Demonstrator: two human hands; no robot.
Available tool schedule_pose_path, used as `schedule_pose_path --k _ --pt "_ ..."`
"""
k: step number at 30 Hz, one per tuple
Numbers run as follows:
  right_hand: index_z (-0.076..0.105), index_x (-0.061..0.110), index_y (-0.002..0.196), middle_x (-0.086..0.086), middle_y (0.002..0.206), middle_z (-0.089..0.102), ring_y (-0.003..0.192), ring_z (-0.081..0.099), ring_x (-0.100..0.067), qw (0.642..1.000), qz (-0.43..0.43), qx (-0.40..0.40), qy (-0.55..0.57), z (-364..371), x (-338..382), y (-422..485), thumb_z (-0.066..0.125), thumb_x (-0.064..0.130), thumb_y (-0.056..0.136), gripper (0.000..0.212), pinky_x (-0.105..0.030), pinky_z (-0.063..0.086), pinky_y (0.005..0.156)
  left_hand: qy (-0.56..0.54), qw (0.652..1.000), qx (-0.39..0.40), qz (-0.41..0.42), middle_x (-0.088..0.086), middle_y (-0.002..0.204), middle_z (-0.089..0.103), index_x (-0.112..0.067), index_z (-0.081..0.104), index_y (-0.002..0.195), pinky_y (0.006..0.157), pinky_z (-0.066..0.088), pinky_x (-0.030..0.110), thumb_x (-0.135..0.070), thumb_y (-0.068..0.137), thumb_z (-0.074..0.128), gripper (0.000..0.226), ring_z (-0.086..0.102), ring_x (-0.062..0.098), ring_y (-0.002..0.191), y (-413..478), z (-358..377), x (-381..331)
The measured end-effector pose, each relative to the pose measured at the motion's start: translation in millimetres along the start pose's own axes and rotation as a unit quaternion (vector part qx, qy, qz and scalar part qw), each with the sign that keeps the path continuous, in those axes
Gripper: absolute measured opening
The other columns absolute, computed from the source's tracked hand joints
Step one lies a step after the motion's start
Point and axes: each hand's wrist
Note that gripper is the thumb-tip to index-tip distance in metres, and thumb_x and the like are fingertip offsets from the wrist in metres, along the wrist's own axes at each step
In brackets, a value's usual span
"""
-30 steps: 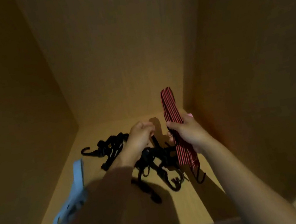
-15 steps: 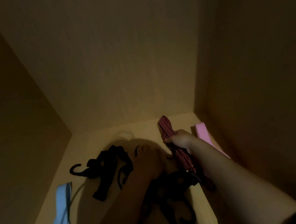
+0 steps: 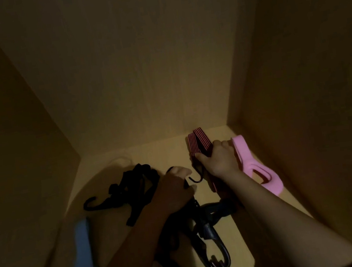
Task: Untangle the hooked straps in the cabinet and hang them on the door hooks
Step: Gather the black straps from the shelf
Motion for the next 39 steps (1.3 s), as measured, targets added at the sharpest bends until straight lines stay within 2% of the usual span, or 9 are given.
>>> schedule_pose_path --k 5,9,12,16,20,24,26,32,39 --pt "0.049 0.007 0.117 -0.014 0.121 0.047 0.107 0.046 -0.027 0.999 -0.023 -0.022 -0.004 -11.8 -2.4 -24.0 0.056 0.042 0.085 0.048 -0.039 0.048 0.087 -0.112 0.987 -0.108 0.031 0.004 0.116 0.052 -0.011 0.058 0.119 0.082 0.033 0.012 -0.015 0.088 0.060 0.031 0.052 0.017 0.106 -17.2 -18.0 -11.0" --pt "0.048 0.012 0.124 -0.008 0.124 0.050 0.107 0.052 -0.022 0.995 -0.076 0.033 0.062 -18.9 9.3 -67.5 0.056 0.044 0.086 0.050 -0.035 0.050 0.086 -0.046 0.980 -0.192 -0.010 0.005 0.131 0.049 -0.016 0.055 0.125 0.101 0.028 0.025 -0.022 0.087 0.059 0.039 0.039 0.019 0.124 -33.9 -33.9 -1.9" --pt "0.033 0.019 0.140 -0.004 0.142 0.038 0.127 0.039 -0.023 0.978 -0.080 0.192 0.007 -17.4 17.2 -104.0 0.054 0.066 0.076 0.082 -0.035 0.041 0.097 0.069 0.968 -0.202 -0.128 0.011 0.149 0.027 -0.021 0.033 0.141 0.114 0.014 0.040 -0.039 0.085 0.058 0.064 0.017 0.030 0.139 -48.0 -31.7 17.7" --pt "0.016 0.029 0.145 -0.005 0.148 0.027 0.135 0.024 -0.028 0.952 -0.095 0.268 -0.111 -7.0 17.8 -124.1 0.055 0.076 0.066 0.100 -0.046 0.032 0.107 -0.016 0.964 -0.143 -0.223 0.011 0.157 -0.010 -0.024 0.006 0.148 0.114 0.000 0.050 -0.056 0.083 0.053 0.086 -0.016 0.033 0.142 -61.4 -19.4 29.5" --pt "0.015 0.029 0.144 -0.005 0.142 0.034 0.130 0.030 -0.027 0.946 -0.121 0.247 -0.171 3.7 16.0 -136.2 0.062 0.066 0.068 0.096 -0.043 0.035 0.102 -0.067 0.955 -0.183 -0.225 0.012 0.157 -0.003 -0.023 0.010 0.148 0.115 0.014 0.048 -0.056 0.081 0.057 0.088 -0.002 0.033 0.143 -64.7 -21.6 34.9" --pt "0.026 0.026 0.139 -0.003 0.129 0.042 0.118 0.043 -0.022 0.967 -0.113 0.187 -0.131 12.4 13.9 -143.6 0.064 0.054 0.076 0.079 -0.035 0.046 0.087 -0.100 0.957 -0.175 -0.211 0.010 0.141 0.043 -0.016 0.029 0.143 0.106 0.037 0.045 -0.062 0.075 0.056 0.087 0.036 0.031 0.131 -67.9 -24.9 39.1" --pt "0.030 0.025 0.137 -0.002 0.125 0.044 0.113 0.047 -0.021 0.973 -0.107 0.174 -0.109 16.0 14.9 -145.1 0.063 0.052 0.077 0.073 -0.033 0.047 0.083 -0.121 0.958 -0.168 -0.198 0.005 0.129 0.055 -0.016 0.036 0.138 0.099 0.043 0.040 -0.060 0.074 0.057 0.080 0.042 0.027 0.125 -70.7 -22.5 35.0" --pt "0.036 0.020 0.130 -0.004 0.119 0.045 0.104 0.053 -0.022 0.976 -0.112 0.169 -0.075 23.0 18.9 -146.6 0.060 0.046 0.082 0.060 -0.032 0.047 0.072 -0.204 0.960 -0.147 -0.124 -0.003 0.123 0.052 -0.017 0.035 0.139 0.088 0.041 0.021 -0.033 0.084 0.064 0.063 0.050 0.009 0.109 -84.8 -11.7 24.8" --pt "0.043 0.023 0.124 0.001 0.107 0.045 0.102 0.052 -0.020 0.978 -0.110 0.177 -0.019 18.7 19.7 -148.5 0.060 0.041 0.082 0.049 -0.033 0.049 0.078 -0.266 0.945 -0.162 -0.102 -0.008 0.110 0.057 -0.024 0.044 0.131 0.086 0.050 0.022 -0.030 0.087 0.060 0.048 0.057 0.009 0.105 -101.8 -23.3 30.1"
Point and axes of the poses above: each hand's wrist, its own y-axis towards the middle knuckle, its own z-axis out of the palm, x = y × z
